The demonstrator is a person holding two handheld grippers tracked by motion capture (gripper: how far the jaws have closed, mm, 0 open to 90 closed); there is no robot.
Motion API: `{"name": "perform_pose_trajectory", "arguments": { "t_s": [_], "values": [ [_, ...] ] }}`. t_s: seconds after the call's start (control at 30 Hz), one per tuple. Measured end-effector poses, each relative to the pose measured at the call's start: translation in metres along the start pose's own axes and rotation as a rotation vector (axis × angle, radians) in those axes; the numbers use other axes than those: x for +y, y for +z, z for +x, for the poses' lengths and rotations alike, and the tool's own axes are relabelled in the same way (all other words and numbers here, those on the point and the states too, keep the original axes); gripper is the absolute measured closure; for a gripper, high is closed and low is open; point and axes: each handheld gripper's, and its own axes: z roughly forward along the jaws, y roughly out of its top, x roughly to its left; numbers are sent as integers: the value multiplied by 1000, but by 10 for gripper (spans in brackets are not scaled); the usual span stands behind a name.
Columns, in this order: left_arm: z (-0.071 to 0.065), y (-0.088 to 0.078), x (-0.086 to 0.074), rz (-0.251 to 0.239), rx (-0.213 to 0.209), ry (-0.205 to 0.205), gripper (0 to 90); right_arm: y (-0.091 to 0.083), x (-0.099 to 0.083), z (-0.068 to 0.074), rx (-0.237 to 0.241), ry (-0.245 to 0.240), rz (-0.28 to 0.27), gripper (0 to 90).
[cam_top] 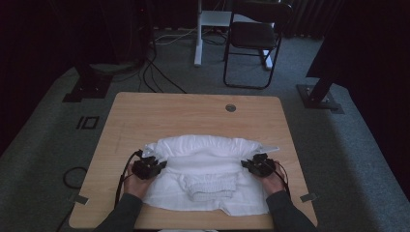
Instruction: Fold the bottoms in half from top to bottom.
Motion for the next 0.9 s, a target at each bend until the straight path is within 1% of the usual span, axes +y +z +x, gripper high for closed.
{"name": "perform_pose_trajectory", "arguments": {
  "t_s": [0.07,0.17,0.23,0.37,0.53,0.57,0.63,0.67,0.73,0.83,0.9],
  "values": [
    [4,4,4,-4,4,-9,787,6,5,-7,5,20,-10,836],
    [8,10,11,-3,21,-13,787,12,12,-13,1,26,-13,836],
    [12,14,17,-2,29,-31,787,16,18,-16,-7,30,-13,836],
    [18,23,30,17,60,-38,787,23,27,-23,1,43,-4,836],
    [27,36,46,26,91,-53,786,34,43,-30,-32,33,16,836],
    [30,39,50,26,96,-61,786,37,47,-33,-34,40,14,836],
    [34,44,56,25,112,-75,787,43,53,-39,-36,83,7,836],
    [37,47,58,18,118,-90,787,47,56,-42,-37,96,1,836],
    [41,50,61,9,118,-112,787,53,62,-44,-42,125,-5,836],
    [44,52,62,-1,115,-133,787,56,66,-44,-52,132,-9,837],
    [44,52,62,-1,116,-126,787,56,65,-44,-51,132,-10,837]
  ]
}}
